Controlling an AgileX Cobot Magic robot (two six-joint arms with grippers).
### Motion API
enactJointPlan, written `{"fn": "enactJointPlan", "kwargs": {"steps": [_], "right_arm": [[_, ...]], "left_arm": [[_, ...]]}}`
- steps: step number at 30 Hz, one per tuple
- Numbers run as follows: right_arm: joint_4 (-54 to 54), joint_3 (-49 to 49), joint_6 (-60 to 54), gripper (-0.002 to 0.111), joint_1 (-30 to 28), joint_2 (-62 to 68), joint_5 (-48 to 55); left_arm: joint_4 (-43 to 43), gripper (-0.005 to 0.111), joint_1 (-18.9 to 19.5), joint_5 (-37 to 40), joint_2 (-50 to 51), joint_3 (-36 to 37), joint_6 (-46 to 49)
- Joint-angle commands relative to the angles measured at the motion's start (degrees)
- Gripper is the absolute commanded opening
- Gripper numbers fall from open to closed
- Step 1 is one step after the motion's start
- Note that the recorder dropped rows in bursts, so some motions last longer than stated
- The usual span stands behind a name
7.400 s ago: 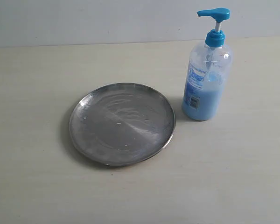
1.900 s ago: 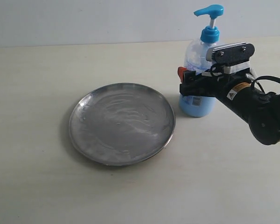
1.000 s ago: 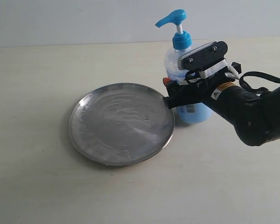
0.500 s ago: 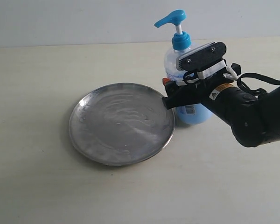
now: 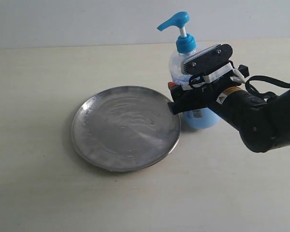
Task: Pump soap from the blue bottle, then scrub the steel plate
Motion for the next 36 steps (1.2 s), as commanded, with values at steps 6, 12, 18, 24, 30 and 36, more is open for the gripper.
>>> {"fn": "enactJointPlan", "kwargs": {"steps": [6,12,18,24,30,36], "right_arm": [[-1.0,-0.4,-1.0,0.000,0.2,-1.5,-4.8],[-1.0,-0.4,-1.2,0.000,0.2,-1.5,-4.8],[-1.1,-0.4,-0.8,0.000,0.2,-1.5,-6.2],[-1.3,-0.4,-0.8,0.000,0.2,-1.5,-6.9],[-1.2,-0.4,-0.8,0.000,0.2,-1.5,-7.6],[-1.2,-0.4,-0.8,0.000,0.2,-1.5,-8.1]], "left_arm": [[-0.4,0.075,0.2,-0.5,0.2,0.0,-0.1],[-0.4,0.075,0.2,-0.5,0.2,0.0,-0.1],[-0.4,0.075,0.2,-0.5,0.2,0.0,-0.1],[-0.4,0.075,0.2,-0.5,0.2,0.0,-0.1],[-0.4,0.075,0.2,-0.5,0.2,0.0,-0.1],[-0.4,0.075,0.2,-0.5,0.2,0.0,-0.1]]}}
